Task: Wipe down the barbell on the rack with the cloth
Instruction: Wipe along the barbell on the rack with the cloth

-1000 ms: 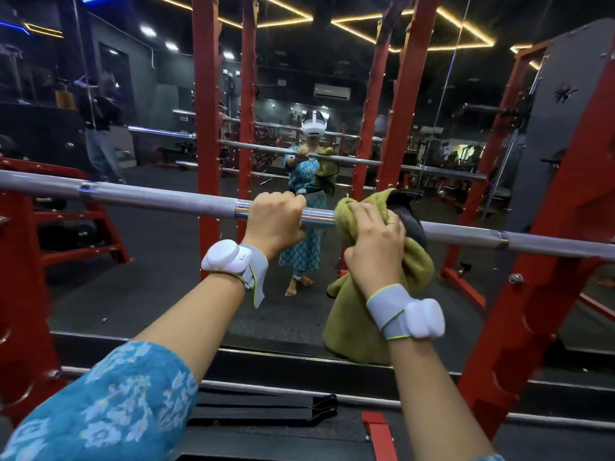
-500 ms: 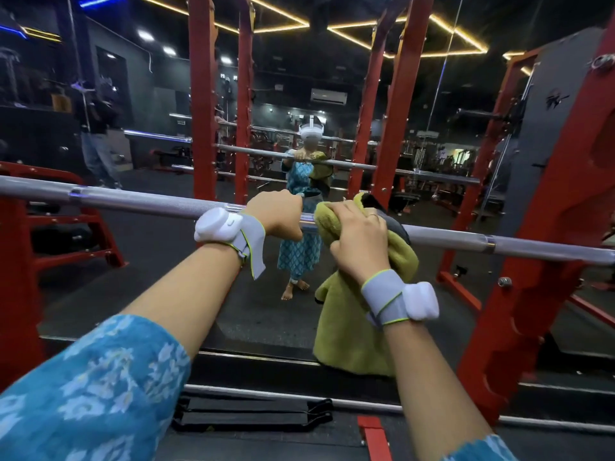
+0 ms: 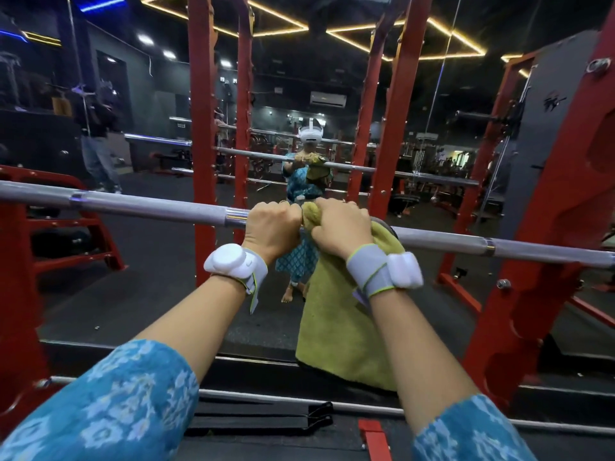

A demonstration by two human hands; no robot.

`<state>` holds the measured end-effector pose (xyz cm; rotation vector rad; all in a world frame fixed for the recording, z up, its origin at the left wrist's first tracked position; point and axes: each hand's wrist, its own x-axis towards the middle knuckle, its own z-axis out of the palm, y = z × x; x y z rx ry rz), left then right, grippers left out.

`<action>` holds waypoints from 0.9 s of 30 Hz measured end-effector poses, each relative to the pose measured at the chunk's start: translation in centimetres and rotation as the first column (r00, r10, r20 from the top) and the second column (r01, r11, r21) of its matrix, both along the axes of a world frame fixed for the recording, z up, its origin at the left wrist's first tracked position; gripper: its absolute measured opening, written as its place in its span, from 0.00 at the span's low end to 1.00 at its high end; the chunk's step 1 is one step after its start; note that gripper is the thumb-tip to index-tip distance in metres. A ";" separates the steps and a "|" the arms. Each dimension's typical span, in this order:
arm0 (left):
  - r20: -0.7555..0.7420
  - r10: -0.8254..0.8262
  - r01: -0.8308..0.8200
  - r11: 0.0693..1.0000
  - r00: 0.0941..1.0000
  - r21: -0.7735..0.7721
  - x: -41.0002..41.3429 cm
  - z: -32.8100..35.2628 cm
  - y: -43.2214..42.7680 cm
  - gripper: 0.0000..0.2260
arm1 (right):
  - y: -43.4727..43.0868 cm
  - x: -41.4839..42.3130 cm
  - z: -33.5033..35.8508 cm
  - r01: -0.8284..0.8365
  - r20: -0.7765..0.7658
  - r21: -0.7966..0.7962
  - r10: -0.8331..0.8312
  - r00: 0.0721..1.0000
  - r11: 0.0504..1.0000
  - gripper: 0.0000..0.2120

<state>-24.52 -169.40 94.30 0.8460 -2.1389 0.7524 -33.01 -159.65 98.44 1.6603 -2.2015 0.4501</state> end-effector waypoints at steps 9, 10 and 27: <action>-0.011 -0.001 0.001 1.000 1.000 -0.002 -0.1 0.0 0.0 0.15 | -0.6 -1.9 2.9 0.009 0.304 0.197 -0.070 0.950 0.980 0.19; -0.013 -0.001 0.001 1.000 1.000 -0.002 -0.1 0.1 0.1 0.15 | -1.0 -1.6 2.9 -0.027 0.300 0.181 -0.029 0.954 0.983 0.18; -0.037 0.032 -0.035 0.997 0.999 -0.066 -0.2 0.1 -0.1 0.14 | 0.7 -2.1 2.2 -0.006 0.358 -0.632 0.299 0.884 0.775 0.18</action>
